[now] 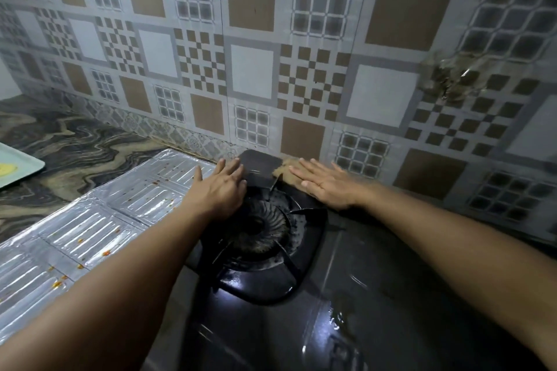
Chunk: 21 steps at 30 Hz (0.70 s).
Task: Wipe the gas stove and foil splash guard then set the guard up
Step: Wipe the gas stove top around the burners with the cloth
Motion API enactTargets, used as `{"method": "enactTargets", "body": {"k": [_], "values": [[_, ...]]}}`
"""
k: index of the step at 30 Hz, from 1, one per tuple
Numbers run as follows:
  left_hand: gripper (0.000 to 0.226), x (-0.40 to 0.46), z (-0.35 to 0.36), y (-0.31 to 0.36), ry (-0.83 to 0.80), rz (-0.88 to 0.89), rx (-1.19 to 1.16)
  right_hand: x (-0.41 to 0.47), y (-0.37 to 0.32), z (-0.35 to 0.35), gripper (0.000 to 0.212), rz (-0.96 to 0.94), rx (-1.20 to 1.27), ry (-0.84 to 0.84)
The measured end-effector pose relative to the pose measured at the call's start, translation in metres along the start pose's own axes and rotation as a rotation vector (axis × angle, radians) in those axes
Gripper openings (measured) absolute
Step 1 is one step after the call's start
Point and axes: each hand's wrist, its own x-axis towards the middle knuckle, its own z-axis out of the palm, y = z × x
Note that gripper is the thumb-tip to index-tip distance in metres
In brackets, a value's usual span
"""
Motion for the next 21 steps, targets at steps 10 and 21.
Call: {"method": "enactTargets", "body": {"k": [10, 21], "values": [[0.063, -0.007, -0.023, 0.065, 0.04, 0.002, 0.057, -0.087, 0.021, 0.008, 0.057, 0.332, 0.021, -0.057], [0.064, -0.005, 0.007, 0.133, -0.064, 0.085, -0.069, -0.14, -0.016, 0.027, 0.056, 0.035, -0.004, 0.052]]}}
